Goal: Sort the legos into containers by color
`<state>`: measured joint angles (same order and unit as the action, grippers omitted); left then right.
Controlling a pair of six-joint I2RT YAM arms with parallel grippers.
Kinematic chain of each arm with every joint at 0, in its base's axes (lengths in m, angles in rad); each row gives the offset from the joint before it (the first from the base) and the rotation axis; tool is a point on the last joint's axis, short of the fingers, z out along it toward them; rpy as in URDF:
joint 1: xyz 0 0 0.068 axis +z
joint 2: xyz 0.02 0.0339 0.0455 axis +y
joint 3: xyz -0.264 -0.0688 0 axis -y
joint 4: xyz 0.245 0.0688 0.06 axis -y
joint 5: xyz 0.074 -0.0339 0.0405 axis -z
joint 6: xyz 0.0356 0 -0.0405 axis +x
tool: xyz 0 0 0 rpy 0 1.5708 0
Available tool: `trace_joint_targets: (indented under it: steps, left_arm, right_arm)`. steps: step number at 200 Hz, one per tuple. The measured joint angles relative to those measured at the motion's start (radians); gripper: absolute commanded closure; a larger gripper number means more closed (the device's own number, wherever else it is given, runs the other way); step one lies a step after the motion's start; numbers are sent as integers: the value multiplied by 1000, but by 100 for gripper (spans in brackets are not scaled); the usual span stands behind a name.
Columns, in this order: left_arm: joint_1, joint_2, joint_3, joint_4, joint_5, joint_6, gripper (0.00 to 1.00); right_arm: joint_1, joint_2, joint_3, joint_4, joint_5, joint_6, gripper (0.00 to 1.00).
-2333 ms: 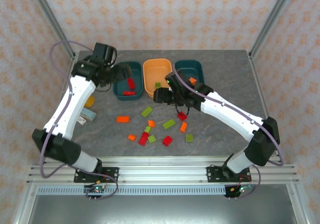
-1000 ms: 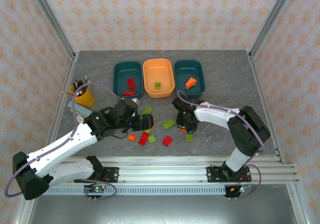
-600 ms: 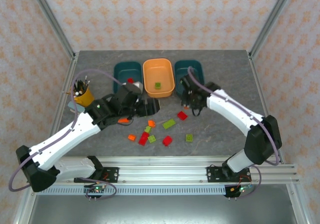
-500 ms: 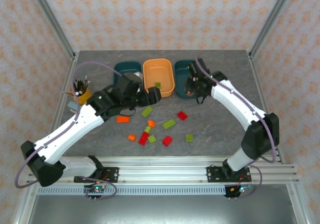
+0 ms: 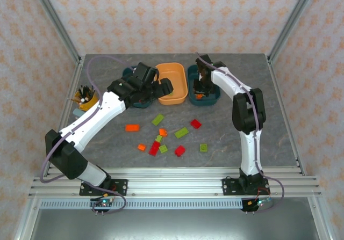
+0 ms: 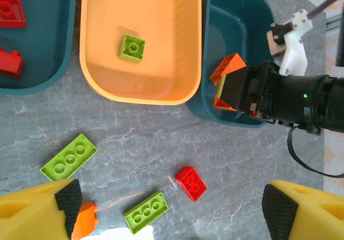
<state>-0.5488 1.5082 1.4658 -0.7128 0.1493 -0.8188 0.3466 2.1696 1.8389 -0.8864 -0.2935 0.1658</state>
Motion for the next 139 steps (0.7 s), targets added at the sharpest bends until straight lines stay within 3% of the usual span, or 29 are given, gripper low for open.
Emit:
trace_joint_targets:
  steps: [34,88,139]
  left_arm:
    - [0,0,-3,1,0,-3,10]
    - [0,-2,-23,0,-1,-11,10]
    - [0,-34,-29,-28,-20,-19,11]
  right_arm:
    - [0,51,39,-12,-30,-18,75]
    - [0,85,53,-25,-40,-25,53]
    - [0,60,95,-44,-33,-23,52]
